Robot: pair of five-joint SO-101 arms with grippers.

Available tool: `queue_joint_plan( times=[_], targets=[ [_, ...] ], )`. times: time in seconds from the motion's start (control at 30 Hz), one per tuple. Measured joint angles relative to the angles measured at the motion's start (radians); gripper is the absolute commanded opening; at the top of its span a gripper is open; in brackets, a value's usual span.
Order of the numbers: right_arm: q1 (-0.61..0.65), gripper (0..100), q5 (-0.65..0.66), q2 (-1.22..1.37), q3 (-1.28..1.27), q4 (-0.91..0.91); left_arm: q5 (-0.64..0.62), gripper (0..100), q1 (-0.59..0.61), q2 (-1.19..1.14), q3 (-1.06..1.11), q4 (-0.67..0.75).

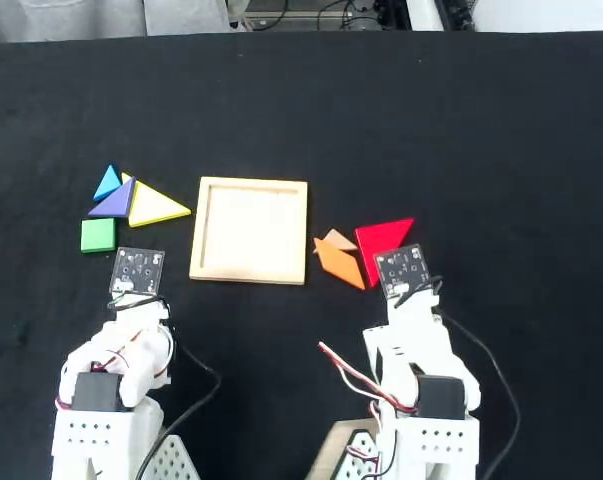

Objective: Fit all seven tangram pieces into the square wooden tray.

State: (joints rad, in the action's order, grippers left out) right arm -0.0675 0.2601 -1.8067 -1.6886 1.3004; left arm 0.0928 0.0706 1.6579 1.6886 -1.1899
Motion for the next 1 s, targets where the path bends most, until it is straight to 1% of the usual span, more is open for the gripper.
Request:
queue_joint_plan(
  times=[0.1,0.33,0.47,0.73,0.8,0.87,0.93,1.0],
  targets=[
    [0.000,1.1,0.000,0.000,0.000,-0.002,-0.003,3,-0.018,0.000,0.000,0.000],
    [0.000,1.1,0.000,0.000,0.000,-0.186,-0.002,3,-0.048,0.000,0.000,0.000],
    [0.000,1.1,0.000,0.000,0.000,-0.350,0.000,3,-0.048,0.000,0.000,0.000],
    [0.000,1.1,-0.002,0.000,0.000,-0.744,-0.003,3,-0.058,0.000,0.000,0.002],
    [0.011,1.2,-0.002,0.000,0.000,-0.821,0.000,3,-0.080,0.000,0.000,0.043],
    [0.049,1.2,-0.002,0.000,0.000,-0.855,0.000,3,-0.077,0.000,0.000,0.091],
    [0.101,1.2,-0.002,0.000,0.000,-0.858,0.000,3,-0.037,0.000,0.000,0.137],
    [0.143,1.2,-0.002,0.000,0.000,-0.835,0.000,3,0.031,0.000,0.000,0.184]
  ],
)
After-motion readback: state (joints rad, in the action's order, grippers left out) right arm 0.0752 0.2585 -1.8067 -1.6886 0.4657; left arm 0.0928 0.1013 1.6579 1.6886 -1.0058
